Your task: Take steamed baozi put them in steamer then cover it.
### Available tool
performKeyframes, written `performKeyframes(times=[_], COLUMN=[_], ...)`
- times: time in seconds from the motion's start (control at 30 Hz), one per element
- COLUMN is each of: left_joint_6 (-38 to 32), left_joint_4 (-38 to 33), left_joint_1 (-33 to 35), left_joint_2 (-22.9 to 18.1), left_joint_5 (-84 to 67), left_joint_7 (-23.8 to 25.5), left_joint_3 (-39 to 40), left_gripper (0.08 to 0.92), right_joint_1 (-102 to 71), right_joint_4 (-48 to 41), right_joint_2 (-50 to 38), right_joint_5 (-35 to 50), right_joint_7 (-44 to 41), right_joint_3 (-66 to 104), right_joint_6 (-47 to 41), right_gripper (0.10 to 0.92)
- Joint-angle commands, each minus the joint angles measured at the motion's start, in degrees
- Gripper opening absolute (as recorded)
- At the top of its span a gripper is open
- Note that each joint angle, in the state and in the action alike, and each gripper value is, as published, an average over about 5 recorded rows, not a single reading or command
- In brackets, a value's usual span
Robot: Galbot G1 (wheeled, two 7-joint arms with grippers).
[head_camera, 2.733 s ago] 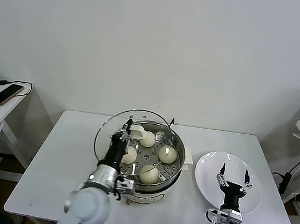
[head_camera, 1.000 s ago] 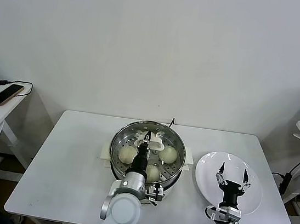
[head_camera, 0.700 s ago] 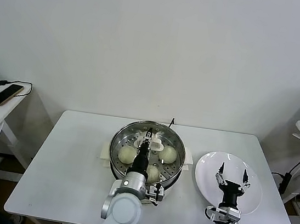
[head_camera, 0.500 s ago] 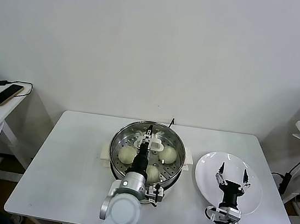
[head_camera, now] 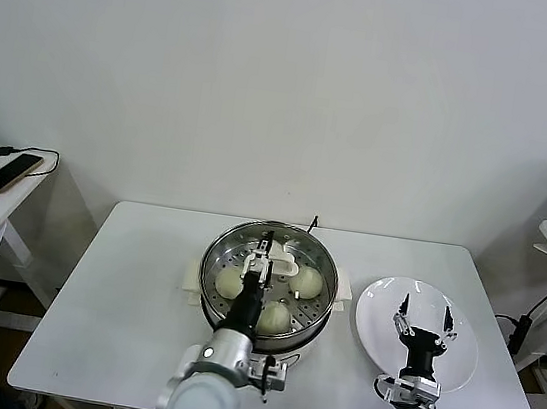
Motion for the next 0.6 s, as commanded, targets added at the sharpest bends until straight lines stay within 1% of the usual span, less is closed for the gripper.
performKeyframes(times=[0.03, 0.1, 0.17, 0.27, 0.33, 0.37, 0.43, 0.6], left_joint_6=[0.56, 0.28, -1.30, -6.70, -11.54, -14.08, -19.07, -29.49], left_joint_4=[-16.53, -17.01, -15.14, -8.57, -3.36, -0.81, 3.77, 13.54], left_joint_1=[6.86, 6.44, 4.94, 2.72, 2.23, 2.32, 2.92, 4.21], left_joint_2=[9.61, 10.68, 10.78, 10.34, 10.42, 10.60, 10.90, 10.18], left_joint_5=[-18.24, -27.74, -40.47, -59.03, -68.03, -71.85, -78.50, -88.15], left_joint_7=[-1.36, -5.55, -12.33, -21.67, -24.75, -25.31, -24.86, -21.27], left_joint_3=[-6.79, -11.28, -17.71, -26.87, -30.89, -32.31, -34.41, -36.06], left_gripper=[0.822, 0.822, 0.823, 0.823, 0.823, 0.823, 0.823, 0.823], right_joint_1=[-1.13, -1.88, -2.74, -4.14, -5.17, -5.68, -6.54, -7.91], right_joint_4=[2.13, 3.26, 4.48, 6.32, 7.57, 8.11, 8.94, 9.55], right_joint_2=[-1.13, -1.56, -1.91, -2.37, -2.63, -2.70, -2.81, -3.01], right_joint_5=[2.75, 3.70, 4.66, 6.30, 7.64, 8.49, 10.37, 12.73], right_joint_7=[-2.24, -2.68, -2.99, -3.60, -4.44, -5.07, -6.45, -8.28], right_joint_3=[-1.08, -1.74, -2.28, -2.88, -3.02, -3.01, -2.82, -1.95], right_joint_6=[-1.33, -2.04, -2.85, -4.60, -6.29, -6.83, -7.22, -7.23], right_gripper=[0.823, 0.823, 0.823, 0.823, 0.823, 0.823, 0.823, 0.823])
